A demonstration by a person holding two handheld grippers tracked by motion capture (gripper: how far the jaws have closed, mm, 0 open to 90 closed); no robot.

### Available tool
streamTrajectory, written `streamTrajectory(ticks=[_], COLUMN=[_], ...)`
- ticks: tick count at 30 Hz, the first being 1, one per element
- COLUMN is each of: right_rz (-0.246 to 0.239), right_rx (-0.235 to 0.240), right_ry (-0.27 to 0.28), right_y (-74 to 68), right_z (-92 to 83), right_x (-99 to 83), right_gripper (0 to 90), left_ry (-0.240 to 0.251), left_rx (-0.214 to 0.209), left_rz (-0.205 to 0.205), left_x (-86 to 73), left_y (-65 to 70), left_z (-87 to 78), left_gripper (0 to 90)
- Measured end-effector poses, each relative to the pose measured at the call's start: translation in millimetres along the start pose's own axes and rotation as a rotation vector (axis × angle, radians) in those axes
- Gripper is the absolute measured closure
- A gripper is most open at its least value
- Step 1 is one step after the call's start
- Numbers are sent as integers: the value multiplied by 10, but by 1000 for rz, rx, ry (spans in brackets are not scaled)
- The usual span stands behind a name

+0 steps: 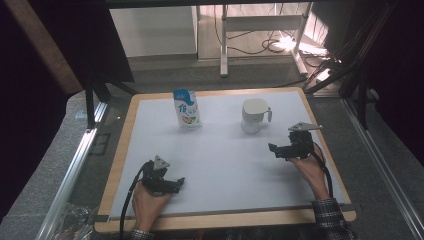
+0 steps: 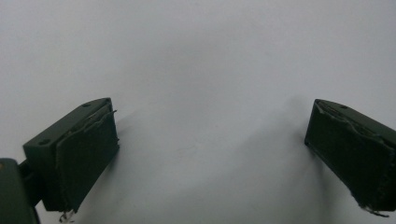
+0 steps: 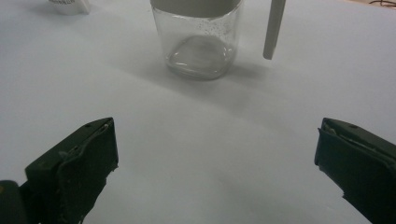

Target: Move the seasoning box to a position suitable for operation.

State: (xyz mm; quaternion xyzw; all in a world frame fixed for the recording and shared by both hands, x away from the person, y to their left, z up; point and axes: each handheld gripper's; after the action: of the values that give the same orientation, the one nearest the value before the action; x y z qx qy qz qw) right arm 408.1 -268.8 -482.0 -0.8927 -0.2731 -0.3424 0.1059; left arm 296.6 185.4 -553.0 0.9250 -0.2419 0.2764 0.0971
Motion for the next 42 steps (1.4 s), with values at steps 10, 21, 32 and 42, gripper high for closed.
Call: streamTrajectory(ticks=[10,21,32,42], right_rz=[-20,18,28,13], right_rx=[14,57,-59,-117], right_ry=[19,-73,-52,-18], right_y=[43,18,48,134], right_z=[87,201,265,358], right_x=[124,298,401,446], right_gripper=[0,2,163,336], left_ry=[1,1,1,1], left_rx=[-2,-2,-2,-2], left_rz=[0,0,-1,-1], left_x=[0,0,0,0], left_y=[0,0,0,0], left_z=[1,1,1,1], left_gripper=[21,21,20,21])
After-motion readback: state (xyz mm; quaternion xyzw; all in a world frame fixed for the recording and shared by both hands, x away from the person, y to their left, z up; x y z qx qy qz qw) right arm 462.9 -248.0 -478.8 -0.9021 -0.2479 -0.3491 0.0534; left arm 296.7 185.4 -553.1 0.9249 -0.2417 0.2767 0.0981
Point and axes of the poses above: each handheld gripper's, and its own axes: z roughly forward along the jaws, x roughly out of its top, y roughly to its right, and after that the axes turned 10 degrees about -y, right-handed
